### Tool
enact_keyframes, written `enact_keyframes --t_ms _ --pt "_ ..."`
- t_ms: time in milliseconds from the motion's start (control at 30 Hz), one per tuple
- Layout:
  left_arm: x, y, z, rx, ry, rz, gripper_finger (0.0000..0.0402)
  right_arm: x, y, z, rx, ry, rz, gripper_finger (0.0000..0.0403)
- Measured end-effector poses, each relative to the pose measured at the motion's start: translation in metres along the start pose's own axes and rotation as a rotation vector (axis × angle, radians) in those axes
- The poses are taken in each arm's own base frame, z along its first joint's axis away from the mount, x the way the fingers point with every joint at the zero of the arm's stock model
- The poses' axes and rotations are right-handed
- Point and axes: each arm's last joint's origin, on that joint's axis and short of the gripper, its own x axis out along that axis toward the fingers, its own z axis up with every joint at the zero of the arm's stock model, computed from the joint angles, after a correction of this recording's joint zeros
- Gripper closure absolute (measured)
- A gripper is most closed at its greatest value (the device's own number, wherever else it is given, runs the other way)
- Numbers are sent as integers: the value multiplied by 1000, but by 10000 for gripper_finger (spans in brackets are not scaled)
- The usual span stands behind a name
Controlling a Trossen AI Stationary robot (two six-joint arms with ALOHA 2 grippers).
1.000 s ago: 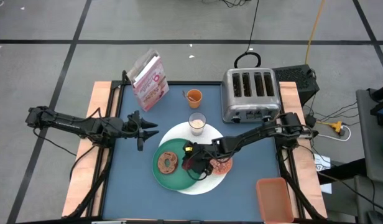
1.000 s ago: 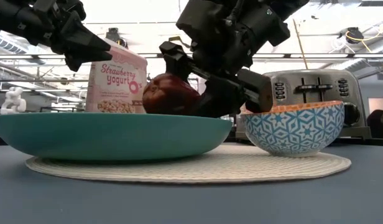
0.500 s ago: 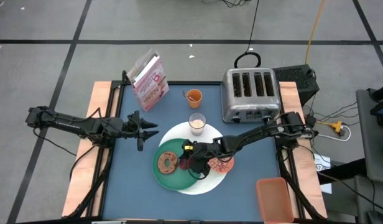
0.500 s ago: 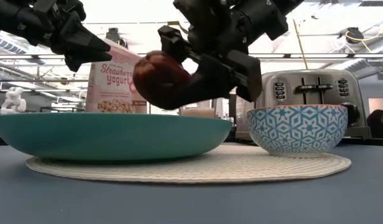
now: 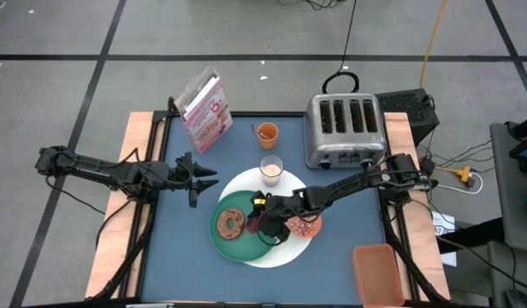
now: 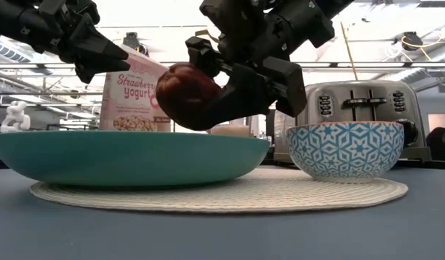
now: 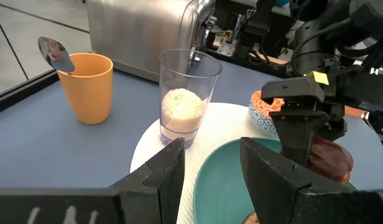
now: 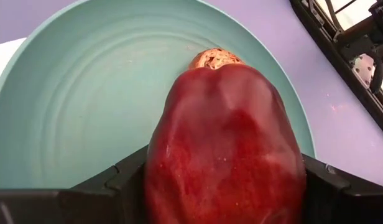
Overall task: Arrange a breakfast setting
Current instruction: Put the red apple on the green plate
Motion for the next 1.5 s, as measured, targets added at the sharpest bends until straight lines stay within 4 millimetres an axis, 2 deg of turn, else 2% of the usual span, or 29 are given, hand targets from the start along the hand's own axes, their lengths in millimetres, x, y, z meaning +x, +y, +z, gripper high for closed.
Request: enact_keyframes --t_ms 333,600,1167,1500 --pt "0 0 0 0 0 0 243 0 4 -6 3 60 47 121" --pt "0 0 0 1 0 0 243 0 3 -4 -77 41 35 112" --pt "0 0 0 2 3 1 243 0 3 -5 -53 49 36 108" --pt "0 0 0 2 3 1 243 0 3 -5 -53 49 35 62"
